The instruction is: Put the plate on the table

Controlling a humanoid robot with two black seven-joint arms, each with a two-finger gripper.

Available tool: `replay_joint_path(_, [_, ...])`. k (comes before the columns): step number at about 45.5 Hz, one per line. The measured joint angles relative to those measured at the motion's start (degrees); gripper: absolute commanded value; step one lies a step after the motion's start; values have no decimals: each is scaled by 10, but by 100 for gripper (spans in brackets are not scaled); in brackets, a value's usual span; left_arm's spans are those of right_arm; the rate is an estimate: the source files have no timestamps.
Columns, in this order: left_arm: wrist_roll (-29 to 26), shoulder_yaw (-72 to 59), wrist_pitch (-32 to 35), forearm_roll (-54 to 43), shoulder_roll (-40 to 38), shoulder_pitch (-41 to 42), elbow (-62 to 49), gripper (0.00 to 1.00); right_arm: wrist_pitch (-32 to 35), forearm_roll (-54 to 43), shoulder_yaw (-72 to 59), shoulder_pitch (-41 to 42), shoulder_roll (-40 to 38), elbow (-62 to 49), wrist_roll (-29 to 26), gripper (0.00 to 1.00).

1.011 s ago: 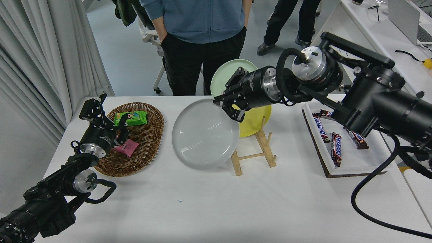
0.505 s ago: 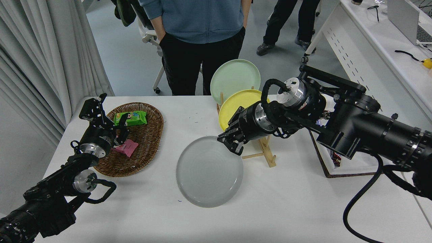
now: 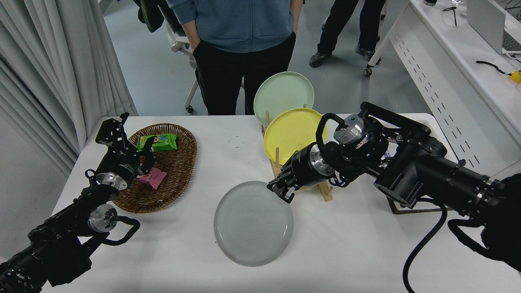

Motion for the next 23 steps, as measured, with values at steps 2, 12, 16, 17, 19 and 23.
replay_joint_path(2, [0,0,0,0,0,0,0,100,0,0,1,-5,6,-10,0,0])
replay_joint_path(12, [0,0,0,0,0,0,0,100,-1,-3,5,-28,32,-56,0,0])
replay_joint_path(16, [0,0,0,0,0,0,0,100,-1,-6,5,-35,40,-70,0,0])
replay_joint_path(17, [0,0,0,0,0,0,0,100,-1,-6,5,-36,41,-73,0,0])
replay_joint_path(19, [0,0,0,0,0,0,0,100,-1,-8,5,-40,45,-83,0,0])
replay_joint_path(23, [0,0,0,0,0,0,0,100,-1,-13,3,-43,49,-94,-1,0])
